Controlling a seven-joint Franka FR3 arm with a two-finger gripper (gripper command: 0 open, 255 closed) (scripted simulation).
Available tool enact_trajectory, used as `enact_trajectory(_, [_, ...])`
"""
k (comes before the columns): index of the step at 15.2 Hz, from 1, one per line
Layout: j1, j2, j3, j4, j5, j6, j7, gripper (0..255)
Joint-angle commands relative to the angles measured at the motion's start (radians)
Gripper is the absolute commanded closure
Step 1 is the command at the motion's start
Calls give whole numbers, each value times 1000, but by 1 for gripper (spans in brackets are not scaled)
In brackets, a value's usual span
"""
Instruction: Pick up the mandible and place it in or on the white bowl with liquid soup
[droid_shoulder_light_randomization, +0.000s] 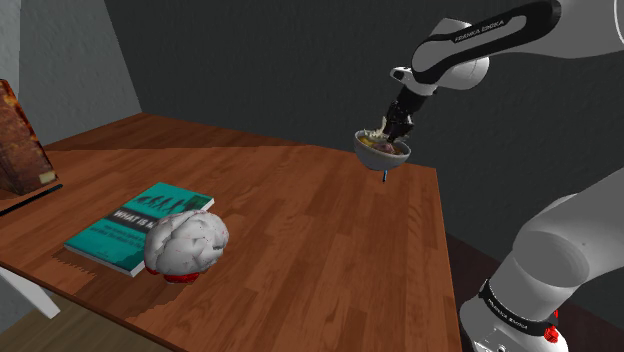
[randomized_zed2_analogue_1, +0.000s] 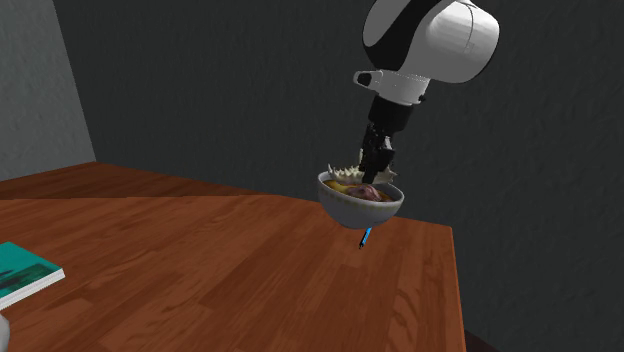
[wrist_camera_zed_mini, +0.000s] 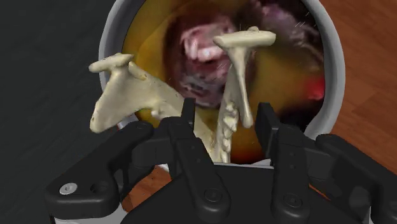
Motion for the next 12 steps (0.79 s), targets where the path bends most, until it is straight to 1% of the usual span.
enact_trajectory(1, [0, 0, 0, 0, 0, 0, 0, 0])
enact_trajectory(5, [0, 0, 0, 0, 0, 0, 0, 0])
enact_trajectory(9, [-15, -72, 0, 61, -24, -133, 15, 0])
enact_trajectory(12, [-15, -72, 0, 61, -24, -133, 15, 0])
